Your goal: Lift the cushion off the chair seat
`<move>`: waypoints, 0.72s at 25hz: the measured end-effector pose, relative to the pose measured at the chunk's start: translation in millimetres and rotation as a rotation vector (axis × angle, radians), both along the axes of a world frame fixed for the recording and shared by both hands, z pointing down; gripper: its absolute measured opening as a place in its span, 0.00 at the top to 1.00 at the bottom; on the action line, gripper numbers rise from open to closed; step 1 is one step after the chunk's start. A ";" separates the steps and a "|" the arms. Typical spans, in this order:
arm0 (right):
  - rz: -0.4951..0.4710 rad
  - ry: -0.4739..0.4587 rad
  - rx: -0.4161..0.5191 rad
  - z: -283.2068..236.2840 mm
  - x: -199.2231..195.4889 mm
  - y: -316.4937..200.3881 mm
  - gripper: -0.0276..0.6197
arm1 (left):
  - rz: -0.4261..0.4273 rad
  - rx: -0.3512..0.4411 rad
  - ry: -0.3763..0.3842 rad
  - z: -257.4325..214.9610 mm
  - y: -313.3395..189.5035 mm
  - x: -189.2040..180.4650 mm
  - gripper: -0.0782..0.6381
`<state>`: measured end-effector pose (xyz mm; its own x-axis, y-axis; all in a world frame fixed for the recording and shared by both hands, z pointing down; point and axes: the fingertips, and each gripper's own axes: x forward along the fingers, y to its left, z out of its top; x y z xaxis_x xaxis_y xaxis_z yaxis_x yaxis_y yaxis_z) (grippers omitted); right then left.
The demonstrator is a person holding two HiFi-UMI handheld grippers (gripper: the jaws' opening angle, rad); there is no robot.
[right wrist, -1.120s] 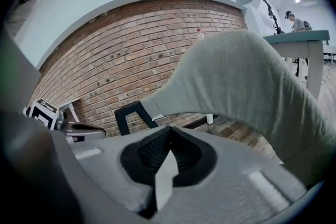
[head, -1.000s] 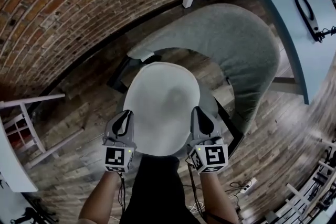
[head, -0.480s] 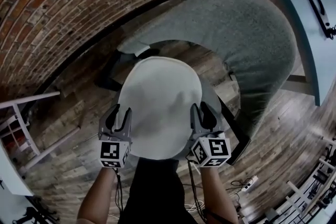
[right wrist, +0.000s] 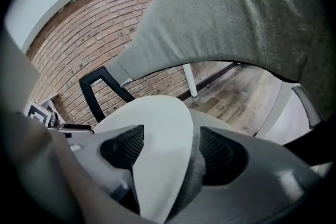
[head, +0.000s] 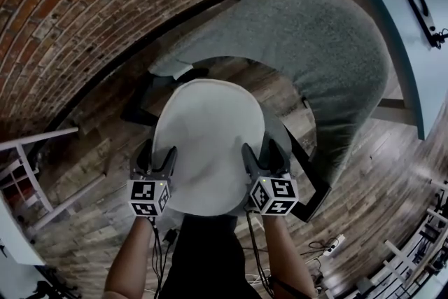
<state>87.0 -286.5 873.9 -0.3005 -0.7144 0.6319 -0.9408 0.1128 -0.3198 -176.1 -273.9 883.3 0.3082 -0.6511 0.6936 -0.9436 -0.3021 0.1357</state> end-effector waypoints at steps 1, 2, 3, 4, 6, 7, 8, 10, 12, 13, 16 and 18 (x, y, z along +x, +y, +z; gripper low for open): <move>0.001 -0.001 -0.010 3.5 0.1 1.0 0.45 | -0.004 -0.012 0.008 3.5 1.2 0.5 0.50; 0.001 0.000 -0.019 6.8 -0.1 2.0 0.44 | -0.010 -0.025 0.016 6.8 2.4 0.7 0.49; 0.001 0.000 -0.029 10.2 -0.5 2.9 0.44 | -0.017 -0.036 0.023 9.6 3.4 0.4 0.47; 0.000 0.000 -0.040 13.9 -0.9 3.8 0.44 | -0.026 -0.044 0.029 11.7 4.1 -0.3 0.45; 0.004 -0.008 -0.065 21.6 -1.2 6.0 0.42 | -0.040 -0.053 0.036 14.7 4.4 -1.9 0.43; 0.009 -0.013 -0.078 25.0 -1.2 7.1 0.41 | -0.045 -0.057 0.040 16.0 4.3 -2.4 0.42; 0.010 -0.013 -0.086 27.6 -1.5 8.2 0.41 | -0.048 -0.061 0.045 17.5 4.3 -2.5 0.41; 0.003 -0.003 -0.092 29.8 -3.7 9.9 0.41 | -0.054 -0.074 0.060 20.3 4.8 -1.7 0.41; -0.008 0.000 -0.095 30.6 -8.2 10.2 0.42 | -0.054 -0.081 0.063 21.7 4.5 -1.1 0.42; -0.011 -0.003 -0.099 31.3 -10.7 10.1 0.42 | -0.051 -0.079 0.058 21.7 4.3 -0.7 0.42; -0.006 -0.034 -0.112 32.2 -14.1 9.4 0.42 | -0.046 -0.083 0.068 22.1 5.8 5.1 0.43; 0.004 -0.060 -0.116 30.5 -14.3 8.9 0.42 | -0.041 -0.091 0.079 21.6 6.7 9.7 0.44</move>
<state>72.8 -277.5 904.4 -0.3378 -0.6388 0.6912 -0.9198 0.0682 -0.3865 -166.3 -267.2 904.9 0.3387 -0.5998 0.7249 -0.9402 -0.2460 0.2357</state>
